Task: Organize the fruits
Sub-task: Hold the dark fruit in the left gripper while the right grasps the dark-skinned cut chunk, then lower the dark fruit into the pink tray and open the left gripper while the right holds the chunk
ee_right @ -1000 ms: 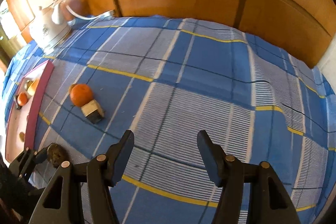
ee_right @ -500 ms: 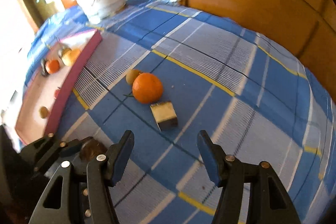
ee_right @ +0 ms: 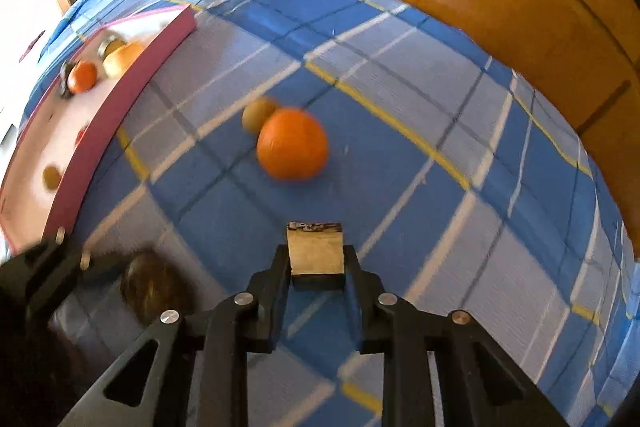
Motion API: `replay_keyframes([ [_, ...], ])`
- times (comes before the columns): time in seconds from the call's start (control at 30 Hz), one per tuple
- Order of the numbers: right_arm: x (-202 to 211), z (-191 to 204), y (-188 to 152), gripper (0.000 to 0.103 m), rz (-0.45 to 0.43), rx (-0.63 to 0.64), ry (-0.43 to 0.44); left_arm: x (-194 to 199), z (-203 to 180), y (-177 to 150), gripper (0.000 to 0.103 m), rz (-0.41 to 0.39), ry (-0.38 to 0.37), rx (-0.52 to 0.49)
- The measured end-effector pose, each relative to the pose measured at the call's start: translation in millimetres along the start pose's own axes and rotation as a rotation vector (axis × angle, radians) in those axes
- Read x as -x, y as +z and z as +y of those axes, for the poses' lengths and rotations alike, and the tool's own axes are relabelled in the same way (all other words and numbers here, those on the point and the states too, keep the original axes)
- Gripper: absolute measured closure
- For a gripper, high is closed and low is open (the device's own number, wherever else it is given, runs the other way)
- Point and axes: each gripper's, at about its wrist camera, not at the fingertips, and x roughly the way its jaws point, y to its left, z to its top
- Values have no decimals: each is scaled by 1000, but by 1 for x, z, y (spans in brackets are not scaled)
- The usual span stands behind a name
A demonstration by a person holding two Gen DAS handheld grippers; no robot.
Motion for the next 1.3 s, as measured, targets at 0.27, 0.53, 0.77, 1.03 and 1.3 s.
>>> replay_keyframes([
  [0.27,6,-14,-34,79,-16,-77,70,-2,3,16,57,104,-6,32],
  [0.53,6,-12,-34,79,-26,-60,60,46,21,28,57,61,22,123],
  [0.77,6,-9,-35,79,-24,-39,46,88,53,38,57,-8,128,187],
  [1.03,6,-3,-35,79,-25,-13,26,109,95,23,57,0,238,260],
  [1.3,7,5,-37,79,-30,-9,13,111,121,6,57,26,286,316],
])
